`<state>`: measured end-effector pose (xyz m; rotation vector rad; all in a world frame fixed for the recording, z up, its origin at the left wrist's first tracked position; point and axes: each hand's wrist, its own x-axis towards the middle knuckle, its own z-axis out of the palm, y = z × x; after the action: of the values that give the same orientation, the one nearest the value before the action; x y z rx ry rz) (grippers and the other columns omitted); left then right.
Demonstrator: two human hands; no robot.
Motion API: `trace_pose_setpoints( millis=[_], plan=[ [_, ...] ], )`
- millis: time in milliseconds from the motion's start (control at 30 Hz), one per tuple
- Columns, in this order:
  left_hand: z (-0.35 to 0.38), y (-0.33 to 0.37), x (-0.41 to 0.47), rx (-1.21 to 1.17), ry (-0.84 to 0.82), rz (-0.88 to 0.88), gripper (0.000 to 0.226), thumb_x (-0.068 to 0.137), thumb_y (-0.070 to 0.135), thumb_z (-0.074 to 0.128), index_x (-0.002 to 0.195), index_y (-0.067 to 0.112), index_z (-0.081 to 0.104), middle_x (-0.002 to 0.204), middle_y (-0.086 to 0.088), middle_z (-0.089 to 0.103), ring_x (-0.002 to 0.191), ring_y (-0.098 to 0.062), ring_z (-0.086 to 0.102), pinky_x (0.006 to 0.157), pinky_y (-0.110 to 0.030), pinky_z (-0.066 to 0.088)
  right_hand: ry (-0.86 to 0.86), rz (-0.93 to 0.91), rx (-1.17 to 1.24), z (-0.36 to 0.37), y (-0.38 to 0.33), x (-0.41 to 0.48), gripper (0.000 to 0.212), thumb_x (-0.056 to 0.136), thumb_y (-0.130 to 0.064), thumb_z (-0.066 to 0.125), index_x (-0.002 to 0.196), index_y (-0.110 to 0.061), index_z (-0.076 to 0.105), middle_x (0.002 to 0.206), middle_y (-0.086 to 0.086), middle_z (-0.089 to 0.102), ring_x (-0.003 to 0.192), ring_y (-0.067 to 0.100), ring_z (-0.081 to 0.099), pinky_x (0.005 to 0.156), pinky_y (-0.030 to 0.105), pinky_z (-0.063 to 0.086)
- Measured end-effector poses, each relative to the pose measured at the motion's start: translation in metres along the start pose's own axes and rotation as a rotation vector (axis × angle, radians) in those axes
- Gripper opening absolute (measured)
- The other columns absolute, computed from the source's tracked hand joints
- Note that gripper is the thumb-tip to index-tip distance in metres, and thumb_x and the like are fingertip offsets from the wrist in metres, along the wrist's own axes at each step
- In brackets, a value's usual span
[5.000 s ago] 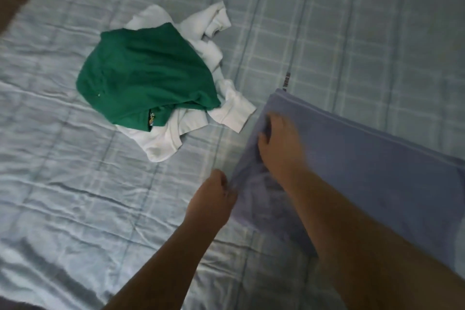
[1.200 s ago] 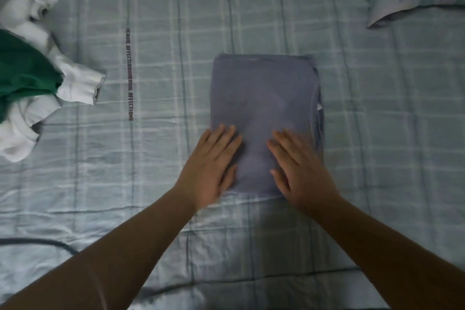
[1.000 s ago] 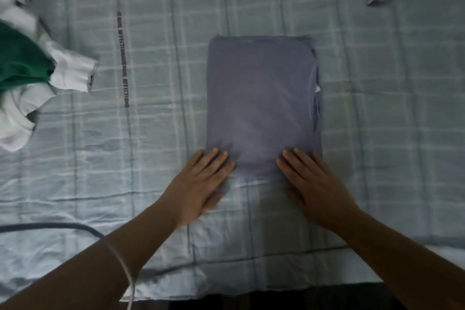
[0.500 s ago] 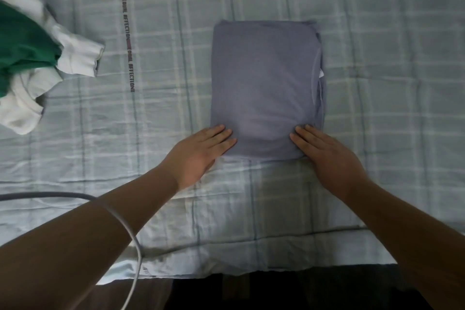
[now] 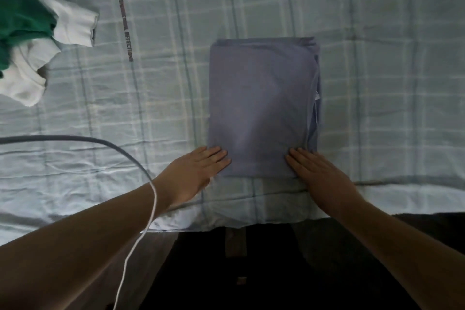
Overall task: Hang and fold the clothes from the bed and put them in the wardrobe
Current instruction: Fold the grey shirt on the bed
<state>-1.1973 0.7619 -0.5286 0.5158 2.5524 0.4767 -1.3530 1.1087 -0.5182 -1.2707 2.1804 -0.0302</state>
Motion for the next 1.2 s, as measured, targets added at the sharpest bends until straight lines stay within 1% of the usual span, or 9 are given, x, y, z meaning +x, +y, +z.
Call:
trace_pose_setpoints(
  millis=[133, 300, 433, 533, 700, 833, 933, 1067, 1200],
  plan=[
    [-0.012, 0.002, 0.006, -0.098, 0.007, -0.059, 0.061, 0.093, 0.025, 0.032, 0.154, 0.021, 0.034, 0.154, -0.002, 0.045, 0.146, -0.019, 0.036, 0.123, -0.04, 0.015, 0.008, -0.004, 0.036, -0.019, -0.003, 0.007, 0.066, 0.076, -0.002, 0.039, 0.14, -0.011, 0.054, 0.14, 0.011, 0.057, 0.123, 0.028, 0.06, 0.108, 0.042, 0.034],
    [-0.089, 0.009, 0.011, -0.682, 0.181, -0.325, 0.043, 0.095, 0.028, 0.04, 0.132, 0.032, 0.062, 0.129, 0.013, 0.065, 0.118, -0.005, 0.056, 0.099, -0.002, 0.031, -0.068, 0.092, 0.315, -0.101, 0.009, 0.003, 0.064, 0.087, -0.003, 0.057, 0.142, -0.036, 0.049, 0.138, -0.007, 0.057, 0.124, 0.015, 0.056, 0.105, 0.024, 0.039],
    [-0.148, -0.017, 0.038, -0.981, 0.331, -0.466, 0.022, 0.091, 0.023, 0.051, 0.094, 0.031, 0.071, 0.074, 0.002, 0.063, 0.065, -0.007, 0.053, 0.065, -0.022, 0.04, 0.139, 0.233, 0.542, -0.165, 0.021, 0.03, 0.042, 0.087, -0.005, 0.059, 0.114, -0.037, 0.059, 0.087, -0.014, 0.064, 0.073, 0.001, 0.059, 0.061, 0.012, 0.042],
    [-0.174, -0.041, 0.067, -1.099, 0.493, -0.546, 0.02, 0.095, 0.017, 0.057, 0.093, 0.029, 0.073, 0.083, -0.009, 0.067, 0.075, -0.018, 0.059, 0.075, -0.032, 0.047, 0.368, 0.333, 0.715, -0.183, 0.04, 0.068, 0.029, 0.085, -0.003, 0.056, 0.093, -0.03, 0.06, 0.08, -0.006, 0.063, 0.067, 0.004, 0.055, 0.059, 0.019, 0.041],
    [-0.177, -0.077, 0.125, -1.284, 0.602, -0.78, 0.01, 0.096, 0.019, 0.063, 0.093, 0.013, 0.07, 0.083, -0.012, 0.069, 0.075, -0.023, 0.068, 0.072, -0.042, 0.06, 0.57, 0.534, 0.774, -0.182, 0.075, 0.144, 0.018, 0.092, -0.01, 0.059, 0.109, -0.015, 0.065, 0.092, -0.001, 0.063, 0.087, 0.013, 0.058, 0.07, 0.018, 0.034],
    [-0.16, -0.099, 0.157, -0.951, 0.689, -1.009, 0.018, 0.09, 0.032, 0.069, 0.098, 0.017, 0.064, 0.079, 0.01, 0.064, 0.076, -0.013, 0.065, 0.066, -0.025, 0.051, 0.576, 0.632, 0.686, -0.16, 0.089, 0.181, 0.025, 0.096, -0.018, 0.057, 0.119, -0.01, 0.062, 0.101, 0.003, 0.062, 0.095, 0.019, 0.055, 0.077, 0.019, 0.032],
    [-0.156, -0.084, 0.163, -0.86, 0.796, -1.021, 0.036, 0.093, 0.029, 0.064, 0.125, 0.017, 0.052, 0.106, 0.004, 0.063, 0.094, -0.013, 0.062, 0.084, -0.031, 0.052, 0.663, 0.734, 0.578, -0.149, 0.086, 0.185, 0.04, 0.093, -0.021, 0.055, 0.13, -0.006, 0.055, 0.124, 0.017, 0.059, 0.116, 0.034, 0.054, 0.099, 0.036, 0.04],
    [-0.131, -0.053, 0.162, -0.133, 0.845, -0.603, 0.046, 0.09, 0.018, 0.052, 0.132, 0.0, 0.055, 0.138, -0.021, 0.055, 0.131, -0.039, 0.047, 0.111, -0.049, 0.037, 0.837, 0.423, 0.203, -0.134, 0.049, 0.177, 0.05, 0.09, -0.016, 0.048, 0.136, 0.002, 0.051, 0.143, 0.023, 0.049, 0.134, 0.04, 0.043, 0.114, 0.049, 0.032],
    [-0.098, -0.023, 0.165, 0.026, 0.561, -0.463, 0.057, 0.097, 0.03, 0.049, 0.149, 0.007, 0.043, 0.156, -0.018, 0.038, 0.149, -0.034, 0.026, 0.118, -0.058, 0.022, 0.599, 0.19, 0.023, -0.106, 0.032, 0.172, 0.057, 0.097, -0.029, 0.041, 0.148, -0.003, 0.04, 0.156, 0.018, 0.036, 0.146, 0.035, 0.03, 0.117, 0.056, 0.026]
  ],
)
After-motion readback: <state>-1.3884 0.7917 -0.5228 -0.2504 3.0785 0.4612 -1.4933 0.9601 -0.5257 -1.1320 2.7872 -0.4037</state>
